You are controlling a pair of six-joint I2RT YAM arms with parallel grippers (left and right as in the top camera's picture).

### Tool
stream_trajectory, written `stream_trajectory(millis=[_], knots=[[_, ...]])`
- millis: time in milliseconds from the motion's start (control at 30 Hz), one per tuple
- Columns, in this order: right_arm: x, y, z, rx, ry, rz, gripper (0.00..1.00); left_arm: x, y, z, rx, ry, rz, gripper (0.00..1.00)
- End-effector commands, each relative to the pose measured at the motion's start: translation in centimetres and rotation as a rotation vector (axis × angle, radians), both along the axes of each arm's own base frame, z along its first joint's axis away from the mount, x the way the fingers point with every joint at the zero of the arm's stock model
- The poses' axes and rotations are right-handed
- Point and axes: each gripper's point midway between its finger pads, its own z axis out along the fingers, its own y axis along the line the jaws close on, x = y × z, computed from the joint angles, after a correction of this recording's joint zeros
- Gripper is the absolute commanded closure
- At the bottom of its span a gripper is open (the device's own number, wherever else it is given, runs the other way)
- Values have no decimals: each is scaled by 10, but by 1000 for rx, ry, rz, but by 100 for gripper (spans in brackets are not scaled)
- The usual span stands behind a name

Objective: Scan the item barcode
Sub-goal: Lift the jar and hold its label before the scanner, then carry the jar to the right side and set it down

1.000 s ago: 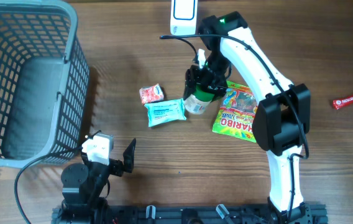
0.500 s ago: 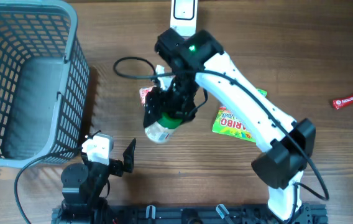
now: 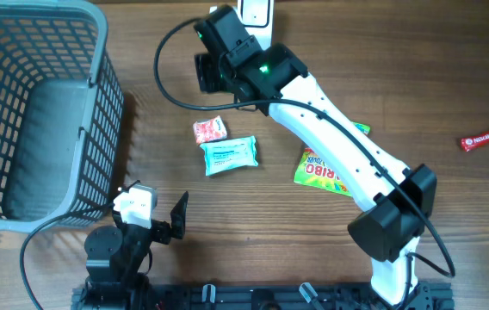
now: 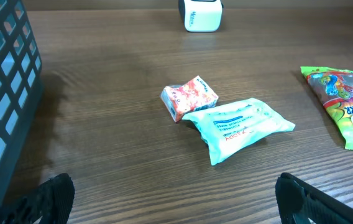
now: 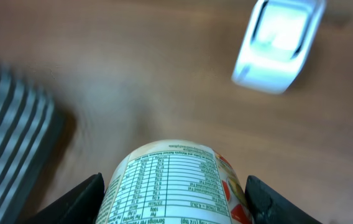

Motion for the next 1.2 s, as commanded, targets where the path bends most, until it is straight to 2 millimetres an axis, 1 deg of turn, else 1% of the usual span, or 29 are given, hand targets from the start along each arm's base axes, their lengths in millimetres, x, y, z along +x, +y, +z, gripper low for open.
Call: stream_trajectory(millis=[0, 133, 200, 267, 333, 400, 467, 500, 600, 667, 767, 833, 900, 933, 967, 1000, 1033, 1067, 1100, 1133, 1167], knots=[[48, -32, -5, -140, -138, -110, 37, 1, 3, -2, 11, 1, 12, 0], [96, -47, -35, -158, -188, -151, 38, 1, 3, -2, 11, 1, 12, 0], [129, -54, -45, -143, -259, -171, 37, 1, 3, -2, 11, 1, 12, 0], [149, -55, -45, -131, -327, -173, 38, 1, 3, -2, 11, 1, 12, 0], [176, -52, -43, -96, -446, -182, 37, 1, 3, -2, 11, 1, 12, 0], [192, -50, -45, -74, -525, -186, 35, 1, 3, -2, 11, 1, 12, 0], [203, -47, -52, -71, -582, -182, 33, 1, 3, -2, 11, 1, 12, 0], [206, -45, -58, -64, -594, -185, 31, 1, 3, -2, 11, 1, 12, 0], [211, -43, -75, -56, -605, -189, 30, 1, 3, -2, 11, 1, 12, 0], [213, -48, -82, -67, -616, -225, 31, 1, 3, -2, 11, 1, 12, 0], [215, -49, -74, -77, -646, -228, 31, 1, 3, -2, 11, 1, 12, 0], [214, -55, -61, -109, -676, -254, 30, 1, 3, -2, 11, 1, 12, 0], [212, -67, -52, -172, -685, -302, 29, 1, 3, -2, 11, 1, 12, 0], [210, -76, -45, -235, -682, -321, 30, 1, 3, -2, 11, 1, 12, 0], [206, -89, -36, -319, -676, -345, 29, 1, 3, -2, 11, 1, 12, 0], [202, -105, -28, -410, -665, -382, 30, 1, 3, -2, 11, 1, 12, 0], [198, -126, -19, -513, -650, -432, 30, 1, 3, -2, 11, 1, 12, 0], [194, -144, -15, -605, -627, -469, 31, 1, 3, -2, 11, 1, 12, 0], [191, -163, -13, -688, -596, -502, 33, 1, 3, -2, 11, 1, 12, 0], [186, -193, -15, -800, -536, -560, 34, 1, 3, -2, 11, 1, 12, 0], [182, -214, -18, -866, -491, -600, 35, 1, 3, -2, 11, 1, 12, 0]])
